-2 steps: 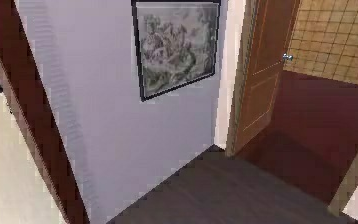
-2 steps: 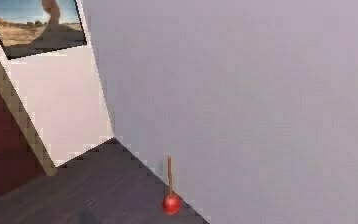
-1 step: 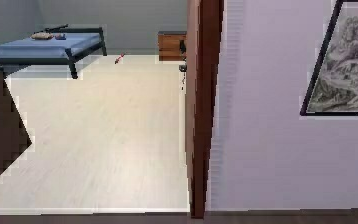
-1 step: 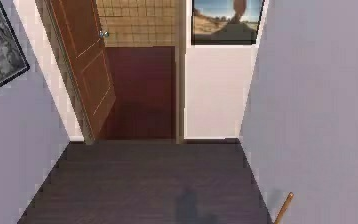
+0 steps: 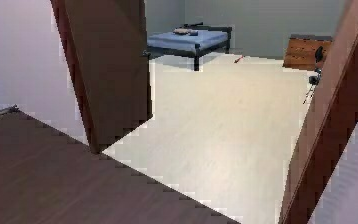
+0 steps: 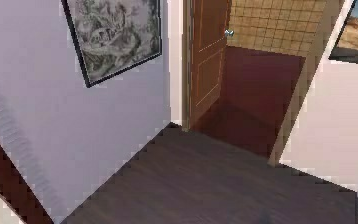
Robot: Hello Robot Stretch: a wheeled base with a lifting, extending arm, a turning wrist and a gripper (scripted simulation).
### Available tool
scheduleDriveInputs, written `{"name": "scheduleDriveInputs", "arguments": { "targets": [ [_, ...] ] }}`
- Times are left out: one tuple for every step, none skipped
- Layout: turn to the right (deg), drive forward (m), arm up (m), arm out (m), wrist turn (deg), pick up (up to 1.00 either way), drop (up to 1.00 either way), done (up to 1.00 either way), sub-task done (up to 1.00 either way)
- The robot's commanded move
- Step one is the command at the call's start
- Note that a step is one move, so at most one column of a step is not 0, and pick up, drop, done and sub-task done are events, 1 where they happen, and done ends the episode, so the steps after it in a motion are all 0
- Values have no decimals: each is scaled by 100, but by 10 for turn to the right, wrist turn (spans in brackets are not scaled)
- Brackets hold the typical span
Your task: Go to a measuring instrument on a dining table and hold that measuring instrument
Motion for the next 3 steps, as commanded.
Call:
{"name": "scheduleDriveInputs", "arguments": {
  "targets": [
    [0,85,0,0,0,0,0,0,0],
    [300,0,0,0,0,0,0,0,0],
    [0,100,0,0,0,0,0,0,0]
  ]
}}
